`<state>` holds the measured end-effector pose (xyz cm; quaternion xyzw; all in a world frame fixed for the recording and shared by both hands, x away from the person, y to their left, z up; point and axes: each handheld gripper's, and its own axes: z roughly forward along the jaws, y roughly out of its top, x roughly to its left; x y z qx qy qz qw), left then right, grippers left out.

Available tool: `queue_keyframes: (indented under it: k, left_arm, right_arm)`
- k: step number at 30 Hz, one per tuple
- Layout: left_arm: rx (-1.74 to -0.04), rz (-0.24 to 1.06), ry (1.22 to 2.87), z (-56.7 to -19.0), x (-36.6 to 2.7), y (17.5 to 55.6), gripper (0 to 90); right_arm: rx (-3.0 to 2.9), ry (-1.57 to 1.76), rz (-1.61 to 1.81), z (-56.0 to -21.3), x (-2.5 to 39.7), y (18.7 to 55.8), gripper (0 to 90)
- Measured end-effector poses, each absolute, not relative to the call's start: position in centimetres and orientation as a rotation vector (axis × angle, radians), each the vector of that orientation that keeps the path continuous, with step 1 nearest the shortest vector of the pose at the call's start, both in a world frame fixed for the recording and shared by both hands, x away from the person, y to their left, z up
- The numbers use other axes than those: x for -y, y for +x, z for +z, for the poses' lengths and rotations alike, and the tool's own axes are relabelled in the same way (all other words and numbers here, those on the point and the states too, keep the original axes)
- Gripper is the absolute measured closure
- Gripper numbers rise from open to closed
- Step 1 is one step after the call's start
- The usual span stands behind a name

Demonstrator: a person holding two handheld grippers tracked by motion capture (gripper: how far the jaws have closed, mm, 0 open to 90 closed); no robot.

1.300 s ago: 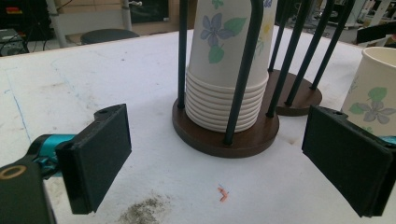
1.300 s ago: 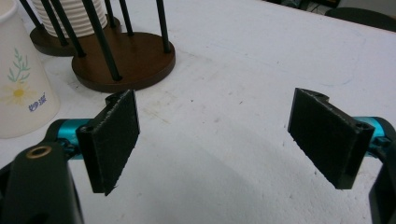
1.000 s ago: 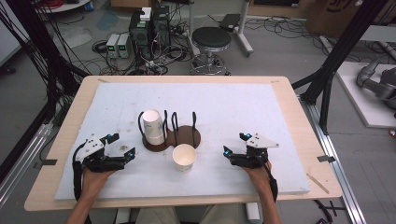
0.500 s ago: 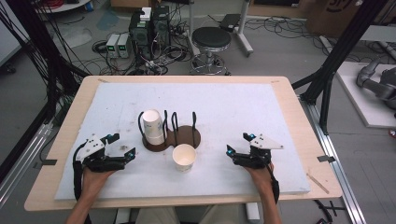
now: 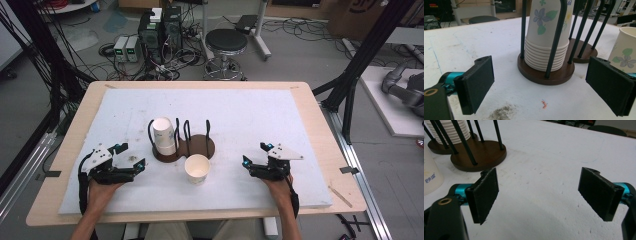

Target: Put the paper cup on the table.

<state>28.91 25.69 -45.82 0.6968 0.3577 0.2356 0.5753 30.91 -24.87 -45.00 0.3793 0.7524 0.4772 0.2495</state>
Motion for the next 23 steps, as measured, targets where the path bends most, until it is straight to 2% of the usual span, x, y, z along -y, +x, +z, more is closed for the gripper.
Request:
queue_keyframes:
  k: [23]
  left_arm:
    - [-0.832,0.552,1.639,-45.81,-25.64,28.87,8.0]
  right_arm:
    - [-2.049,1.036,1.311,-45.02,24.87,30.84,17.1]
